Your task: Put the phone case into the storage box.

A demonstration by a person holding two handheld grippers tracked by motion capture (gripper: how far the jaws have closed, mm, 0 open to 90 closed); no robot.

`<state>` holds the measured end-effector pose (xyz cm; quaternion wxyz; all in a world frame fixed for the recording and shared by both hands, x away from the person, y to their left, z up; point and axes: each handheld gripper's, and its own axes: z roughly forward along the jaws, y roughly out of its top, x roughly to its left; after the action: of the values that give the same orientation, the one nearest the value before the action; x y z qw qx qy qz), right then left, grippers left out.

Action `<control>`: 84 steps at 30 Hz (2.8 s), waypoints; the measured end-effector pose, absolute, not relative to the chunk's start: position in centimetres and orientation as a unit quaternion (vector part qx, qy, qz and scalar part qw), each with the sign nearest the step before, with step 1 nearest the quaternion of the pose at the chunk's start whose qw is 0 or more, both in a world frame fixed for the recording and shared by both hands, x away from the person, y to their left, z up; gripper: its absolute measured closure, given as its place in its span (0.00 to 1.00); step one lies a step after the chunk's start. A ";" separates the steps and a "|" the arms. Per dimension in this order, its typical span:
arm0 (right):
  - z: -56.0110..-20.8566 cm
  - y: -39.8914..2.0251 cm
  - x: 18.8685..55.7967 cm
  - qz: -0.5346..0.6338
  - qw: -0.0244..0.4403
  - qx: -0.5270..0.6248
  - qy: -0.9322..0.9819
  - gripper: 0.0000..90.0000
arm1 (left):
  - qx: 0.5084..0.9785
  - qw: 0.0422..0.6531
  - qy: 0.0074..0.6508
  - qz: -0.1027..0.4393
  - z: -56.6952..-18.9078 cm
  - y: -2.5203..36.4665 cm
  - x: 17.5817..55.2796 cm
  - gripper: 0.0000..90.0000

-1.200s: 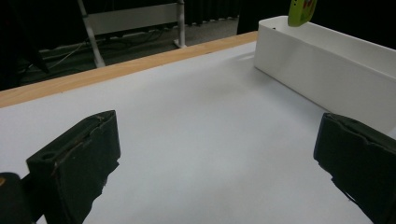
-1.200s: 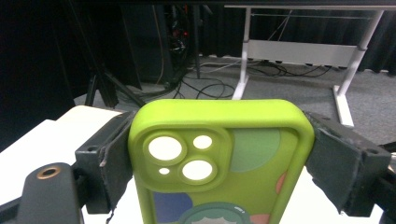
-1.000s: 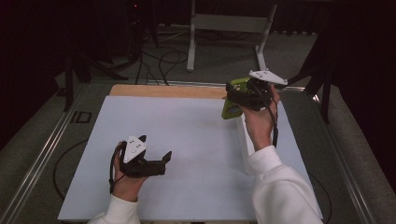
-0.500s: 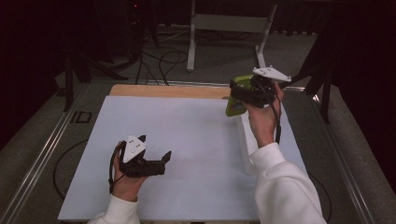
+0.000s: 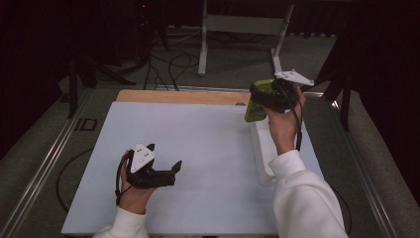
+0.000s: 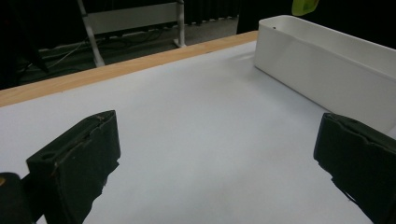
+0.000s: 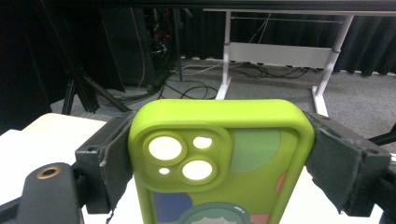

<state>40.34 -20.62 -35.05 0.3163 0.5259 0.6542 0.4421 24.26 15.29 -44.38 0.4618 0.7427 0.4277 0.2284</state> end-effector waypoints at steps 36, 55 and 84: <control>-37.7 -24.4 42.0 0.420 0.325 0.577 0.621 0.17 | 0.744 0.462 0.426 0.228 -44.4 15.2 24.2 0.01; -38.5 -25.0 42.4 0.415 0.330 0.585 0.613 0.17 | 0.744 0.462 0.427 0.227 -44.4 15.3 24.3 0.01; -40.4 -24.9 43.1 0.399 0.335 0.593 0.614 0.17 | 0.742 0.463 0.429 0.228 -44.5 15.4 24.3 0.01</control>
<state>43.13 -24.94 -40.39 0.3350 0.5928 0.6142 0.3989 24.33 15.43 -44.50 0.4629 0.7415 0.4290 0.2278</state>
